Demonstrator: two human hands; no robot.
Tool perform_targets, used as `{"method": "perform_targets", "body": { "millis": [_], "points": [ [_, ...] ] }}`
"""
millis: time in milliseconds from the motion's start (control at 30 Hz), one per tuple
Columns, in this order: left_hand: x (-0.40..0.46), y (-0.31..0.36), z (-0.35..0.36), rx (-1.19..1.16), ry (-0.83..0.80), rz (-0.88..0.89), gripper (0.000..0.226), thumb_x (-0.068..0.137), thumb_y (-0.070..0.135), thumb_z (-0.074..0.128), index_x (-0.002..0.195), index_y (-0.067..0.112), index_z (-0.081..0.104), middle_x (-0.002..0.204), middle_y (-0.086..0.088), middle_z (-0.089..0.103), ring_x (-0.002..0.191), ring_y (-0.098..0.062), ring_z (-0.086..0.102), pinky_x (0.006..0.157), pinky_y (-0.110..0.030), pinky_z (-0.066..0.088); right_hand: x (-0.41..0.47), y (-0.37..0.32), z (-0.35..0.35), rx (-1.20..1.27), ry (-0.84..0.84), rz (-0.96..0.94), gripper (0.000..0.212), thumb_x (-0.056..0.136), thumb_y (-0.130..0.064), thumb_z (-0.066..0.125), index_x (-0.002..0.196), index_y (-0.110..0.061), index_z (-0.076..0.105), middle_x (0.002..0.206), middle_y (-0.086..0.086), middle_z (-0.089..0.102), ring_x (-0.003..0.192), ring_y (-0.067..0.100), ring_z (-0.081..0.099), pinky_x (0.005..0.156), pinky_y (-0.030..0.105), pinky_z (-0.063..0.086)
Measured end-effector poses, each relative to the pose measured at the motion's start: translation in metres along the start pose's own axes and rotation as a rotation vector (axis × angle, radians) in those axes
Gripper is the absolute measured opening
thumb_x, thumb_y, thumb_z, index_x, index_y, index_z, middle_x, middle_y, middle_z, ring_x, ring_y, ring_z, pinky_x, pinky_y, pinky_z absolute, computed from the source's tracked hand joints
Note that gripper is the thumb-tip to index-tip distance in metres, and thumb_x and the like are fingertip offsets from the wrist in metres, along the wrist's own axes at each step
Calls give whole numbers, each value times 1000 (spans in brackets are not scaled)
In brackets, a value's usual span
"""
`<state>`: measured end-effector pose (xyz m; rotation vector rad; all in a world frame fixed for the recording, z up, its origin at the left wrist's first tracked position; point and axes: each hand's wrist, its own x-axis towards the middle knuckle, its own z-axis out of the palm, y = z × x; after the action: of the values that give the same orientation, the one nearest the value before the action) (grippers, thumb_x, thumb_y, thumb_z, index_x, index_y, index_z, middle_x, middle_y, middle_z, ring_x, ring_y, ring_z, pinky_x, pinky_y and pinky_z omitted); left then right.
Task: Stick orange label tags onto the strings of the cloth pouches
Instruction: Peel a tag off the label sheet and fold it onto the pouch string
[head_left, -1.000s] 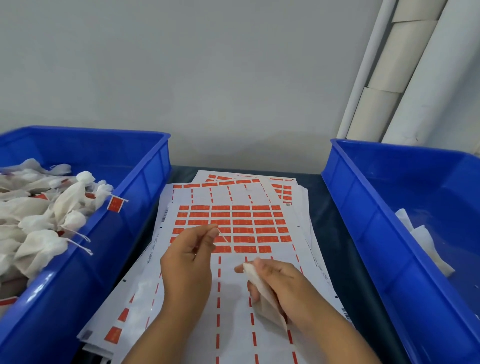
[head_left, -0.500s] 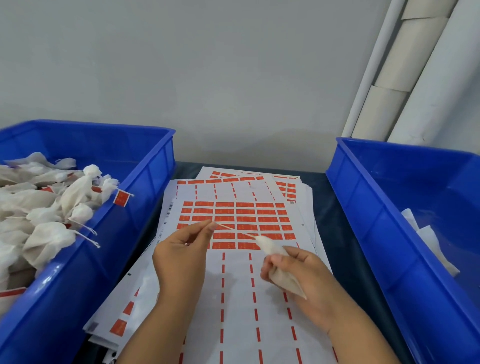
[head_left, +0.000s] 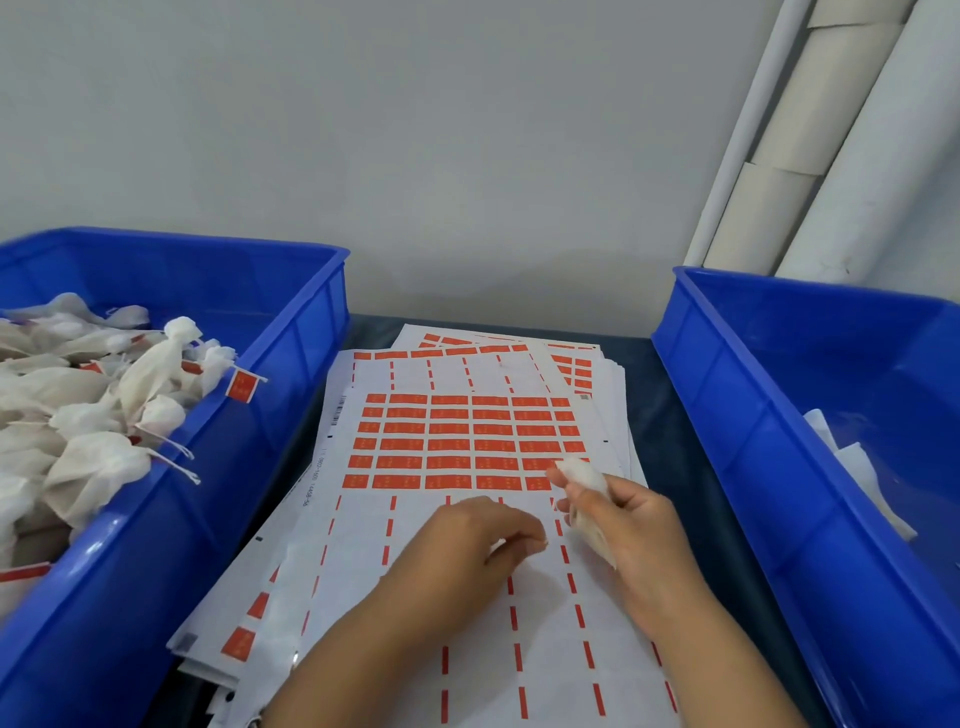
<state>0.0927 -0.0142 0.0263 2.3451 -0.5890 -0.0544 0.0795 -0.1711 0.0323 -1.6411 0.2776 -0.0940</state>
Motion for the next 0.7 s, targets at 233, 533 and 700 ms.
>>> {"method": "perform_targets", "body": {
  "millis": [233,533,700],
  "points": [
    [-6,-1,-6,-20,200,110,15,90,27,55,94,41,59,91,43,36,95,21,38,81,7,28,-6,8,7,-362,-150,-173,12,85,-43,63,76,-36,64,77,-29,65,78,1,62,77,15,49],
    [-3,-2,-7,-227,323,-28,26,91,24,53,79,46,48,88,34,50,83,8,52,66,3,38,-12,4,13,-479,-292,-256,7,86,-34,65,84,-39,60,81,-19,60,81,2,58,60,6,43],
    [-4,-1,-2,-380,297,-62,17,90,24,53,80,38,54,77,22,60,79,5,57,64,-4,44,-13,7,13,-457,-356,-324,11,85,-24,65,81,-33,61,80,-11,60,80,1,55,62,8,47]
  ]
}}
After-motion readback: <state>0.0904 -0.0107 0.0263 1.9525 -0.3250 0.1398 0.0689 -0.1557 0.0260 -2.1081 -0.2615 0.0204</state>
